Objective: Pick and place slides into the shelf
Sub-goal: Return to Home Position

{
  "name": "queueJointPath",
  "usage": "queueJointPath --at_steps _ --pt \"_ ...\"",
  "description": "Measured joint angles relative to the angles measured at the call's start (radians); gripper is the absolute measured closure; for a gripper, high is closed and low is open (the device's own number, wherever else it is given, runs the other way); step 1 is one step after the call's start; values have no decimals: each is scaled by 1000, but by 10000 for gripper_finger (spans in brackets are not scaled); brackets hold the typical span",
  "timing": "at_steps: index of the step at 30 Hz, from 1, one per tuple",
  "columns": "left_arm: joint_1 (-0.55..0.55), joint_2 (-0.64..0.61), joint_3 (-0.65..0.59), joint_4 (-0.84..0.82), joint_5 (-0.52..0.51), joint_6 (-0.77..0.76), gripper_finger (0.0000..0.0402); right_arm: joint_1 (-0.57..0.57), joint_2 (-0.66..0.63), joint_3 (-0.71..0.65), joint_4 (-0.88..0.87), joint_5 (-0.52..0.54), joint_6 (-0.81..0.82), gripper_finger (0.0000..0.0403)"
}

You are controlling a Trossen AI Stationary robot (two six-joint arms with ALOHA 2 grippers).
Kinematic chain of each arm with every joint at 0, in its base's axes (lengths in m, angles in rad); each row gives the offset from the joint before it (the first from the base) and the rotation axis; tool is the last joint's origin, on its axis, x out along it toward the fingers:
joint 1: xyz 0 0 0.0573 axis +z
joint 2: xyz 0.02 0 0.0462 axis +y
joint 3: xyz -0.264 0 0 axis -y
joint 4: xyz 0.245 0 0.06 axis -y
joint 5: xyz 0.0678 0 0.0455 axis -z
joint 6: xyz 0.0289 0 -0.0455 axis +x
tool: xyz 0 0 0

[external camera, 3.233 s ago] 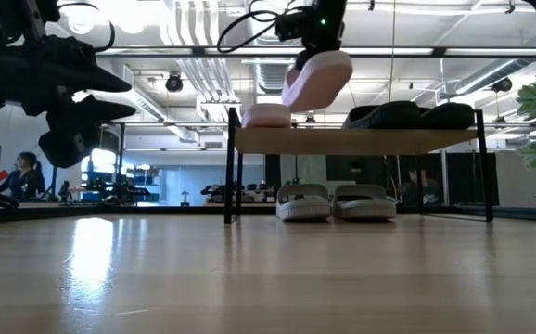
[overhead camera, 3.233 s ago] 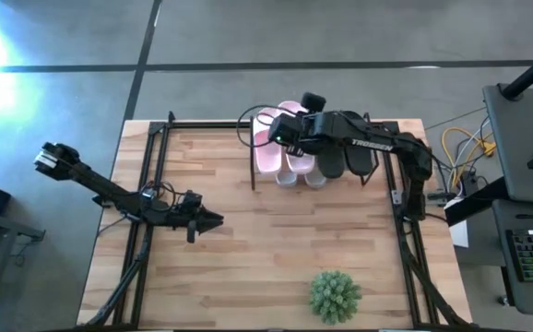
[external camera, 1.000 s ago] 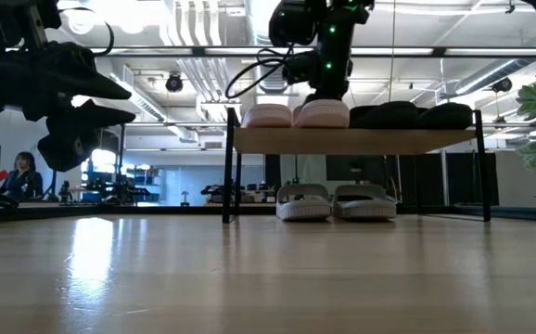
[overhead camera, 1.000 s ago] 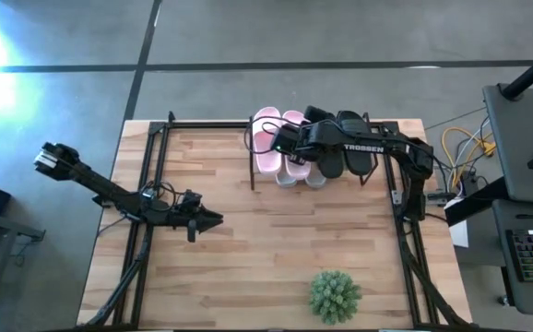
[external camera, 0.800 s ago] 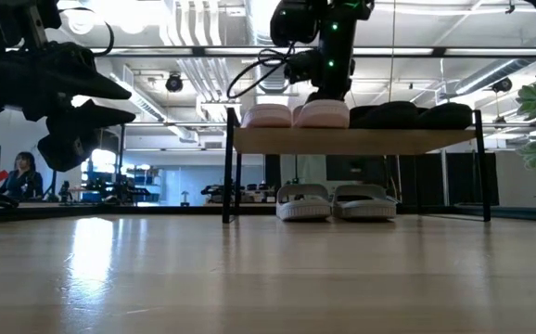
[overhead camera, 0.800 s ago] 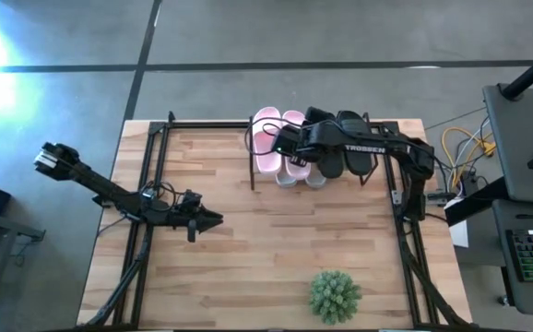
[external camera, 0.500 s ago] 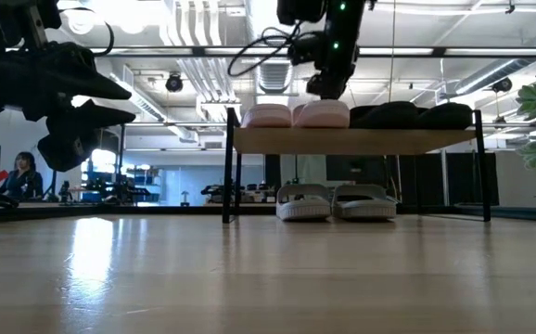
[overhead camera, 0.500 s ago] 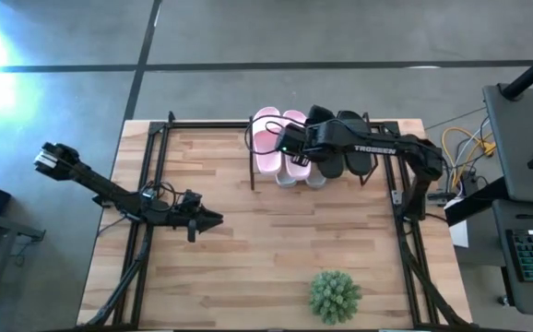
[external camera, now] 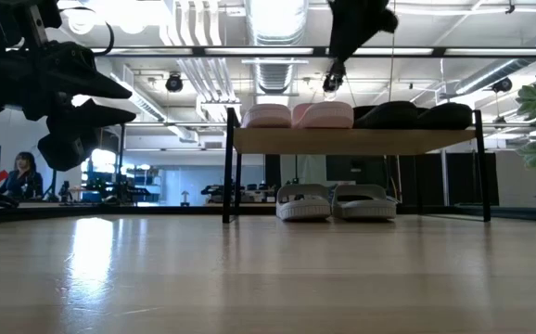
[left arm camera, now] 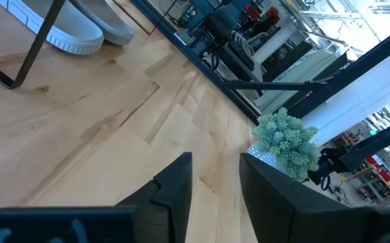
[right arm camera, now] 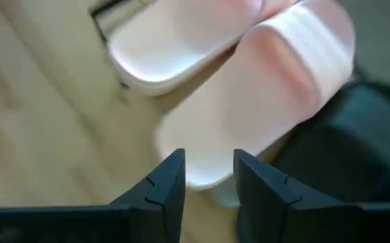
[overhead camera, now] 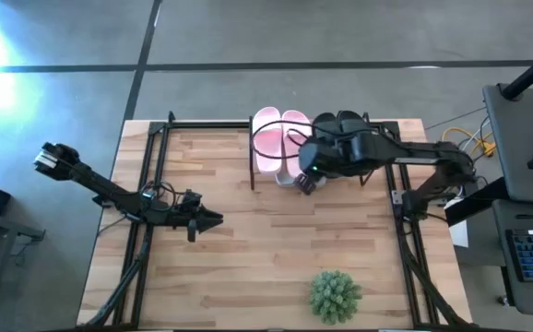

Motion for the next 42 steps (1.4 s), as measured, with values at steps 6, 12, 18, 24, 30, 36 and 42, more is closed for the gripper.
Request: queueJointPath --at_steps 6,12,18,24,30,36,42 --pt "0 0 6 2 -1 -1 293 96 -79 0 37 -74 350 292" --pt "0 0 13 168 32 -1 293 305 -111 -1 287 -83 194 287" --pt "5 -10 13 341 38 53 293 425 -106 -141 574 -99 215 291" --pt "60 -82 36 337 48 10 293 351 -256 -463 932 -162 245 298" --pt "180 -235 178 135 160 202 293 161 -547 -736 1150 -388 136 295" --pt "265 -353 448 -745 273 261 293 80 -766 -918 1135 -382 52 297" --pt "266 -407 583 -936 278 402 293 41 -944 -1081 1160 -306 182 305"
